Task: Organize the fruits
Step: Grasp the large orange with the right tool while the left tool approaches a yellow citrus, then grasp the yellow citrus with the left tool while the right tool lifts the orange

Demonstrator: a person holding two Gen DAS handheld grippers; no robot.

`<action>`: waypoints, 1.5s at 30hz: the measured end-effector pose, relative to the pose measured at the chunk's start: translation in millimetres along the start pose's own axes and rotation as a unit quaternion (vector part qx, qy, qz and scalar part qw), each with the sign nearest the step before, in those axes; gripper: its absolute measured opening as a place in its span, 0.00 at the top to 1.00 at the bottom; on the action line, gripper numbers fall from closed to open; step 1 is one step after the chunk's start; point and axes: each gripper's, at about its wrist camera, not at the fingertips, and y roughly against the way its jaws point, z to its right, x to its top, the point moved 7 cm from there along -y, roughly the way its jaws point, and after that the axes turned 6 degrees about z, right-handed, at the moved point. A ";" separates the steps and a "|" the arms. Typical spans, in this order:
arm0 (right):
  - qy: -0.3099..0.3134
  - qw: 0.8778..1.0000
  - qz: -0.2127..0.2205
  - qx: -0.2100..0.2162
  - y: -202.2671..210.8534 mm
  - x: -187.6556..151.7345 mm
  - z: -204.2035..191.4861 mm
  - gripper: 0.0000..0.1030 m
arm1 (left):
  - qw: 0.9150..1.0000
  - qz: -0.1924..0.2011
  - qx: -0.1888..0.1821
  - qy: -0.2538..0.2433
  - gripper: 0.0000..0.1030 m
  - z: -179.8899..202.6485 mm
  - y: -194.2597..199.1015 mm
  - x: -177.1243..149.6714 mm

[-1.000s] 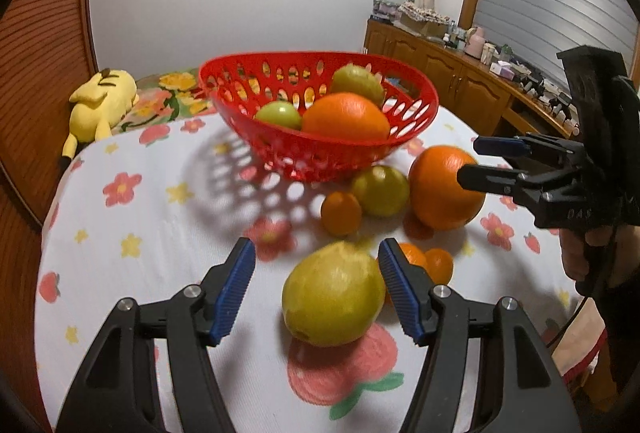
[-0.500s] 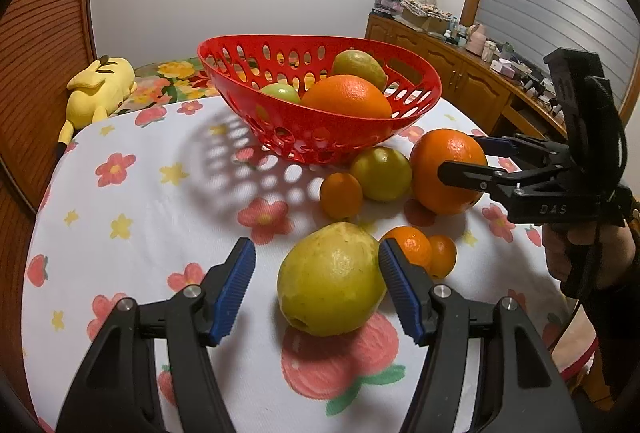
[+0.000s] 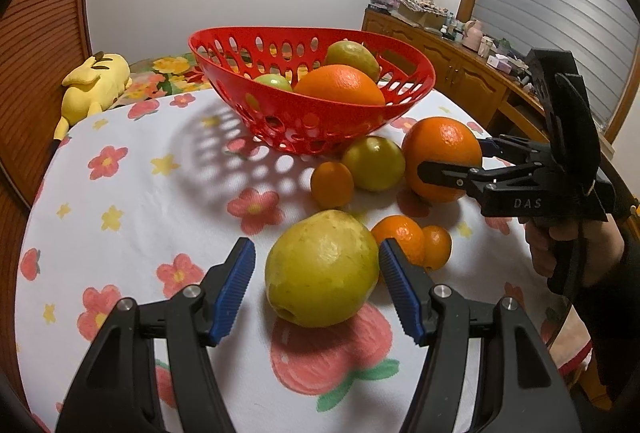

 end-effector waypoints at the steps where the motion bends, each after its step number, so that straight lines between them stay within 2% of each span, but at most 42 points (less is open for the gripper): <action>1: -0.002 1.000 -0.001 0.001 -0.9 -0.1 0.1 0.14 | 1.000 0.000 0.000 0.000 0.37 0.6 -0.5 -0.4; 13: -0.007 1.000 -0.015 0.005 -12.2 -8.8 0.1 0.14 | 1.000 -0.016 -0.004 0.000 0.36 2.3 -7.9 -7.7; 29: -0.031 0.999 -0.006 -0.003 22.1 -32.9 8.0 0.16 | 1.000 -0.021 -0.012 0.013 0.34 -0.3 -16.1 -9.4; 36: -0.028 1.000 0.000 -0.005 22.8 -34.0 5.7 0.15 | 1.000 -0.018 -0.017 0.015 0.34 -0.6 -16.8 -9.2; 39: -0.033 0.999 -0.001 -0.002 21.0 -32.4 6.6 0.14 | 1.000 -0.014 -0.020 0.012 0.38 0.3 -15.7 -9.4; 45: -0.023 1.000 -0.004 -0.005 18.3 -30.6 4.4 0.14 | 1.000 -0.013 -0.024 0.015 0.38 0.8 -14.7 -9.1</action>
